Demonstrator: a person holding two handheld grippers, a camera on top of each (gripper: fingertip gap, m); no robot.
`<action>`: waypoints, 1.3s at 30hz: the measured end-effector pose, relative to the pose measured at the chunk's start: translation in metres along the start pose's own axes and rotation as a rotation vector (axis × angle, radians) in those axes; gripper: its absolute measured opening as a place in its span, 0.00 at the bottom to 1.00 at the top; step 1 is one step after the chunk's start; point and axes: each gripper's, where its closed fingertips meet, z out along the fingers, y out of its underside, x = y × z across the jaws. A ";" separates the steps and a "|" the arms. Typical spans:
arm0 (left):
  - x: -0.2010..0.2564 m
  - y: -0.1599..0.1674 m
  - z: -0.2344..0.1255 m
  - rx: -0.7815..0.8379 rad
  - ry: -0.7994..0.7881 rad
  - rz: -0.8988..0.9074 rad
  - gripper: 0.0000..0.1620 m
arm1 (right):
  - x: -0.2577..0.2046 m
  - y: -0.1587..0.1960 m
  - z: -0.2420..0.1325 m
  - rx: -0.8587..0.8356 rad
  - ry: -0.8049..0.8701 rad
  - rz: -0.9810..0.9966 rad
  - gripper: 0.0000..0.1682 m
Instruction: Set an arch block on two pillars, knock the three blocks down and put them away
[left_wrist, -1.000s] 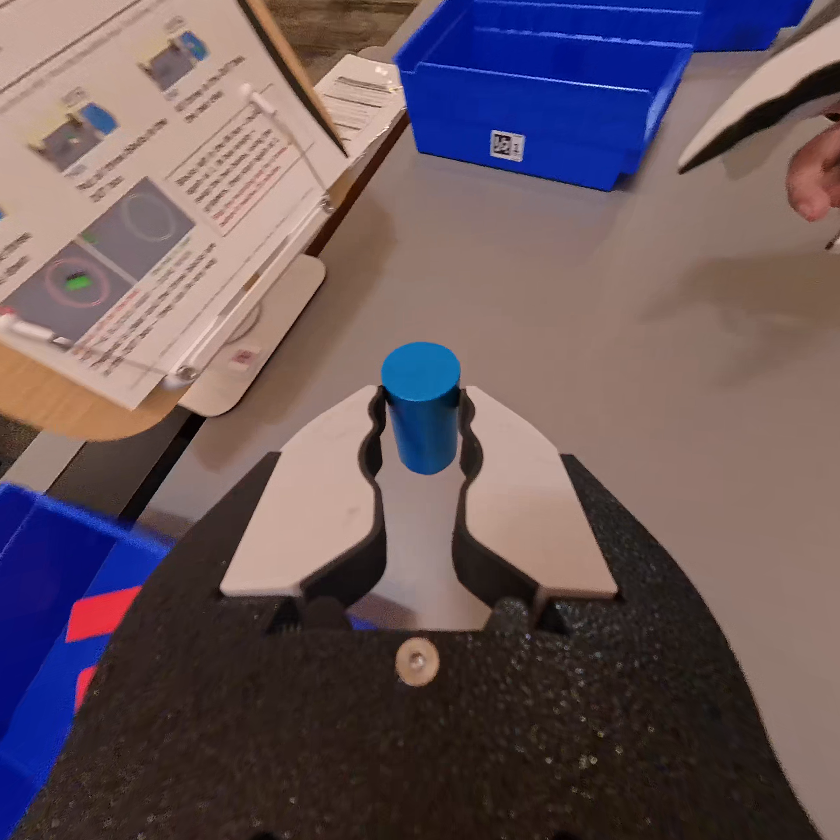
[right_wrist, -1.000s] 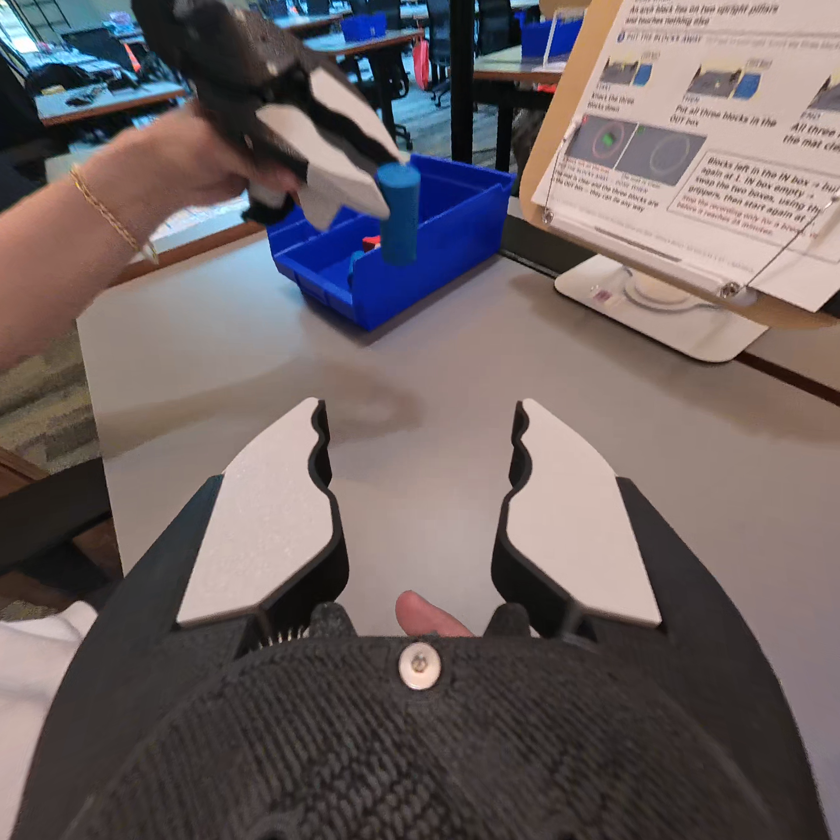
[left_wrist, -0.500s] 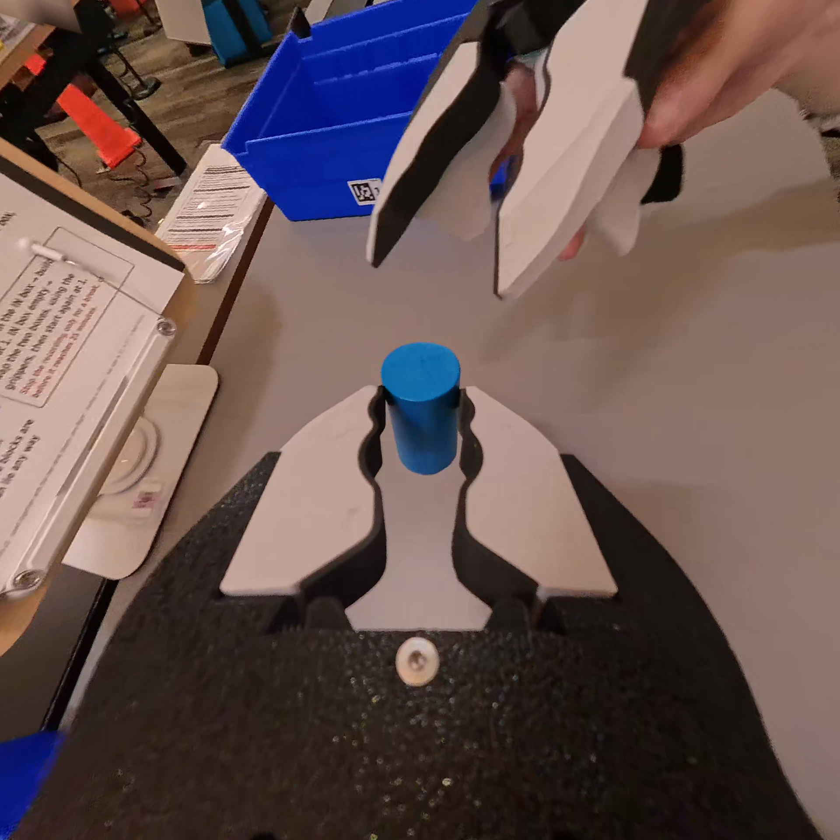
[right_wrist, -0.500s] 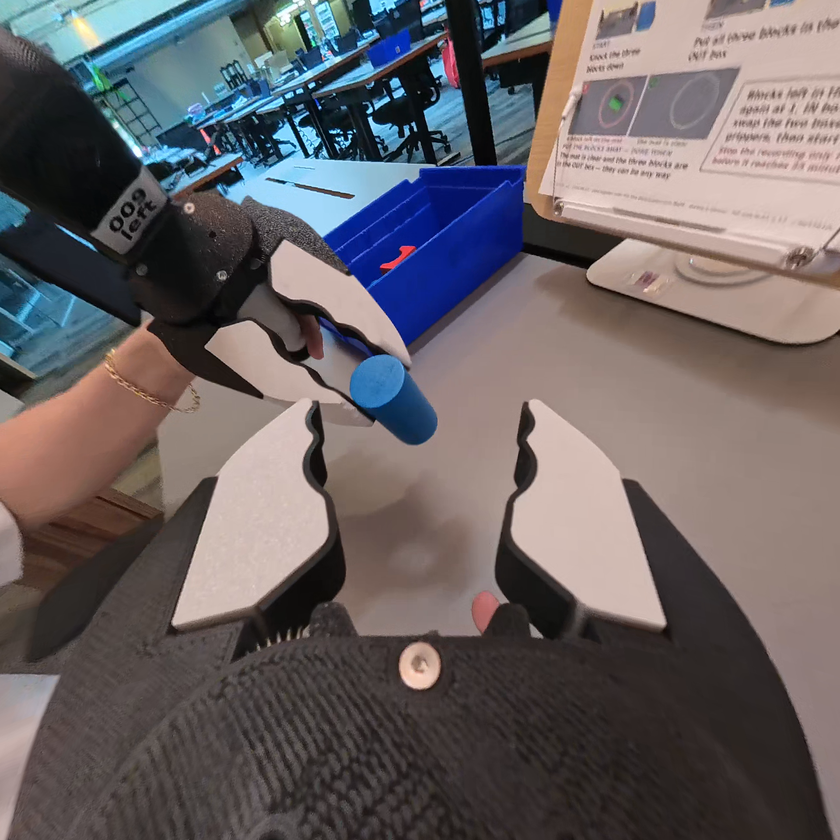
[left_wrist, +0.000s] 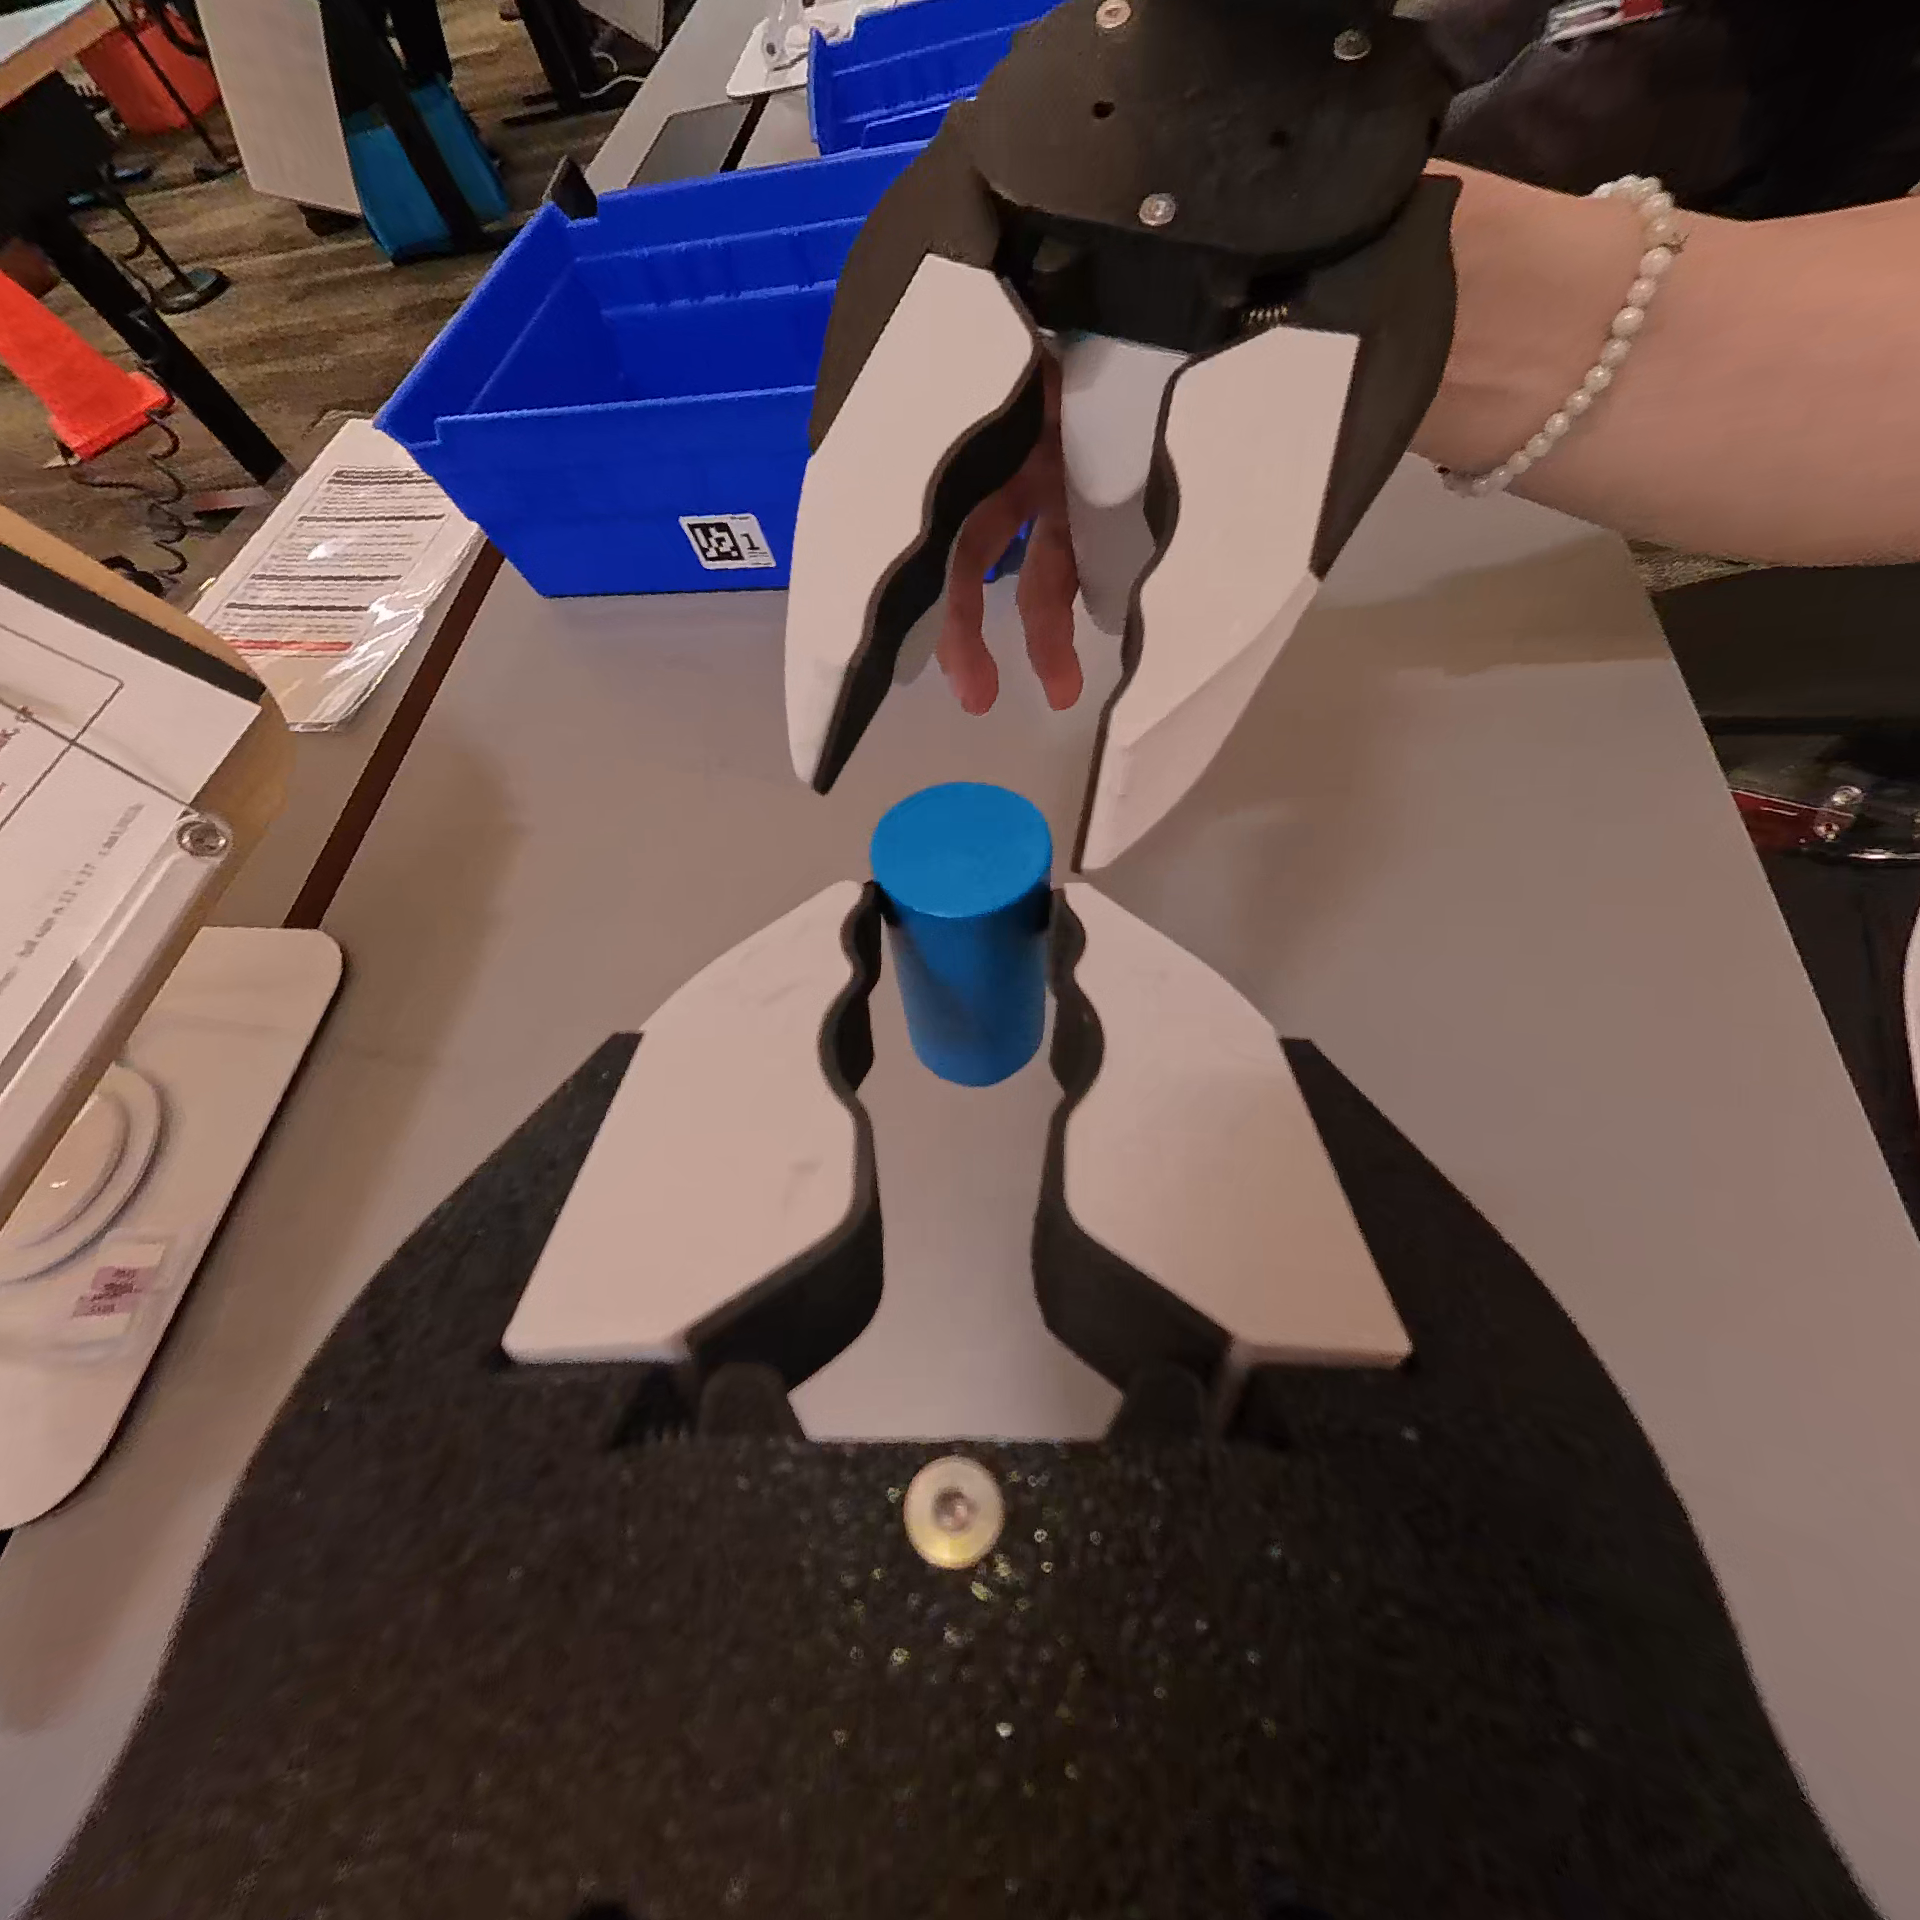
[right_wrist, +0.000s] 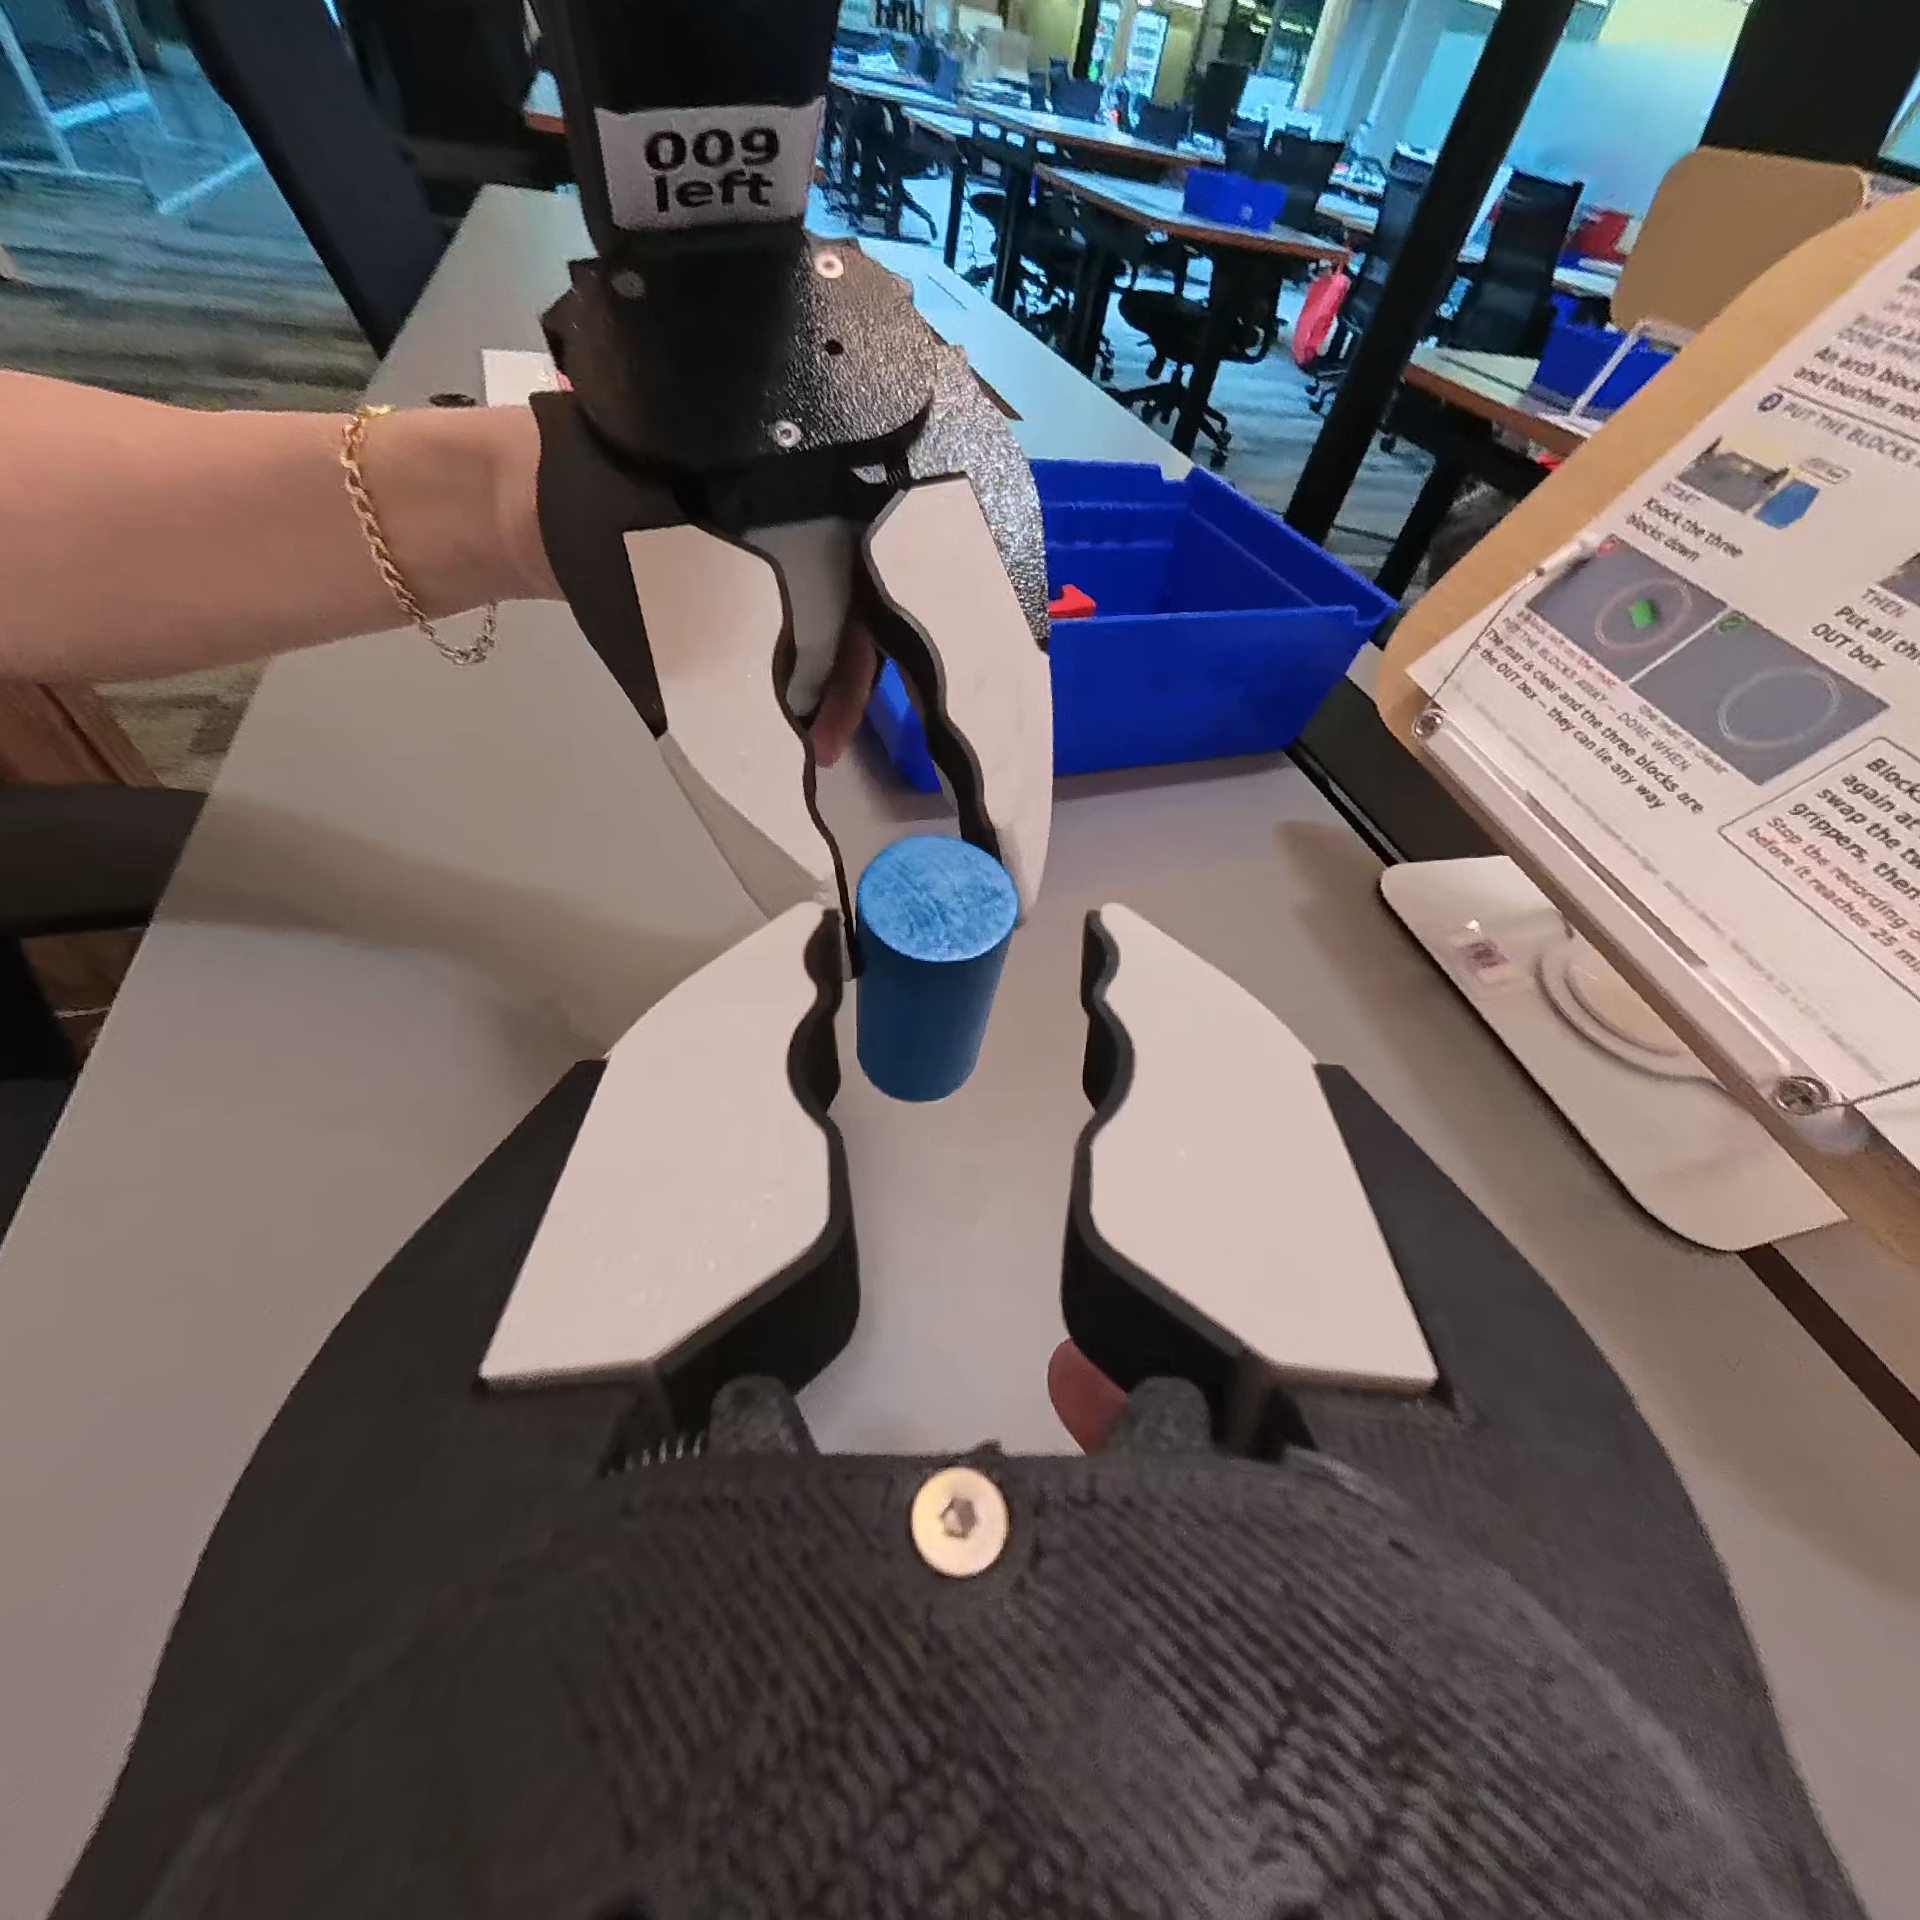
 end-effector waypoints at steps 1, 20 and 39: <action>0.001 0.000 0.001 0.004 0.009 0.003 0.19 | -0.001 0.001 0.000 -0.005 -0.008 -0.007 0.25; 0.017 -0.001 0.002 0.039 0.098 0.056 0.19 | -0.019 0.004 -0.002 0.024 -0.149 -0.038 0.18; -0.013 0.014 -0.015 0.090 -0.104 -0.090 0.44 | 0.064 0.033 -0.018 -0.031 0.154 0.097 0.18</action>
